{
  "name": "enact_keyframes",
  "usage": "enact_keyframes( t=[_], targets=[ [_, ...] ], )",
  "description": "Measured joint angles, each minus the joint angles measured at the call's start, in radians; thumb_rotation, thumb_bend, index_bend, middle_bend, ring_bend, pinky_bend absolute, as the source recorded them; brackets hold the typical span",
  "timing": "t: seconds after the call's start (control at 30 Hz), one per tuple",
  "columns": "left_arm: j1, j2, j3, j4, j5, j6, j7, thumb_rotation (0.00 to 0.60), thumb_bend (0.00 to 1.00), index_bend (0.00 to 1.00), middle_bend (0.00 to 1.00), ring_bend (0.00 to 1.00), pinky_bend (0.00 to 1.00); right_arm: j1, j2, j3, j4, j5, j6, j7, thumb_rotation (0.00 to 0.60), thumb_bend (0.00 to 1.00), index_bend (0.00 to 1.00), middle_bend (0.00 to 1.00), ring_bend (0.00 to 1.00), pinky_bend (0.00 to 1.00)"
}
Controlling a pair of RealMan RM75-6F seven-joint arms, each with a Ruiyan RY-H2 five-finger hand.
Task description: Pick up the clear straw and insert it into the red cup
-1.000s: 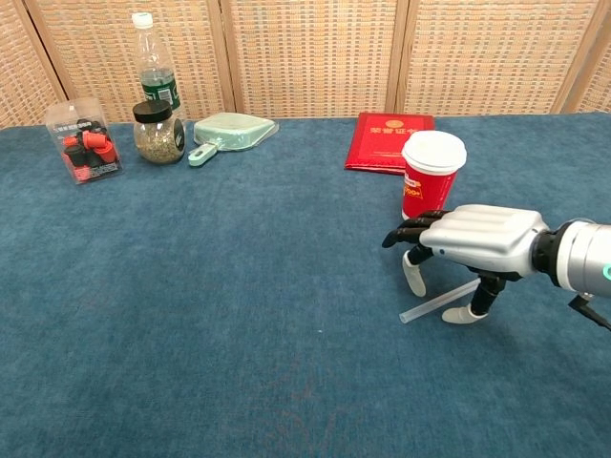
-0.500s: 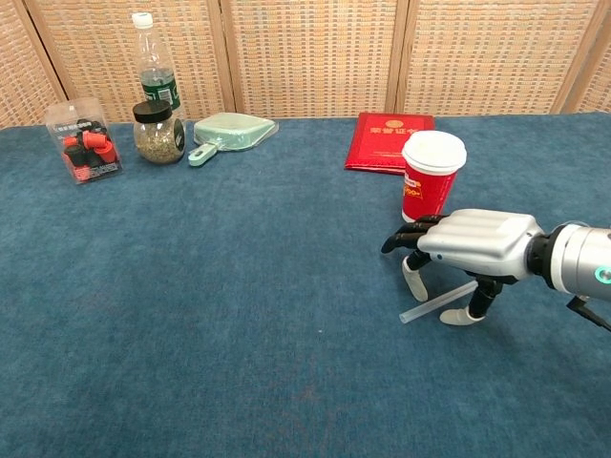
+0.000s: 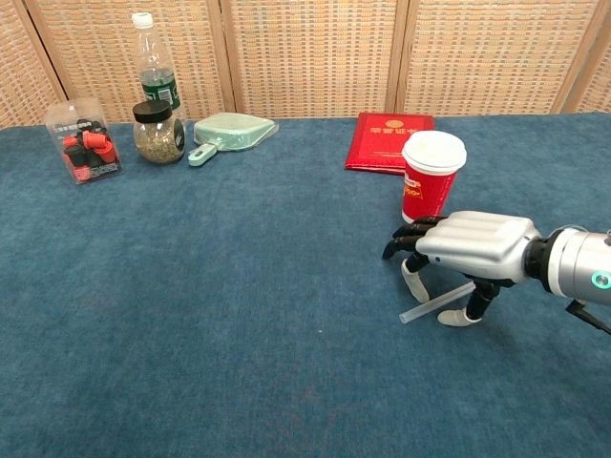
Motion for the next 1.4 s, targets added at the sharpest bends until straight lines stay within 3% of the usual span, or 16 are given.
enact_keyframes(
  t=[0.53, 1.4],
  targets=[
    [-0.001, 0.0, 0.001, -0.002, 0.001, -0.002, 0.0, 0.6, 0.07, 0.0, 0.0, 0.0, 0.0, 0.004, -0.006, -0.031, 0.018, -0.052, 0.057, 0.064, 0.6, 0.43, 0.68, 0.2, 0.0, 0.0],
    [0.0, 0.003, 0.002, -0.002, 0.002, -0.003, -0.008, 0.6, 0.07, 0.0, 0.0, 0.0, 0.0, 0.004, 0.006, -0.025, -0.023, -0.043, 0.103, 0.069, 0.6, 0.46, 0.69, 0.21, 0.0, 0.0]
  ],
)
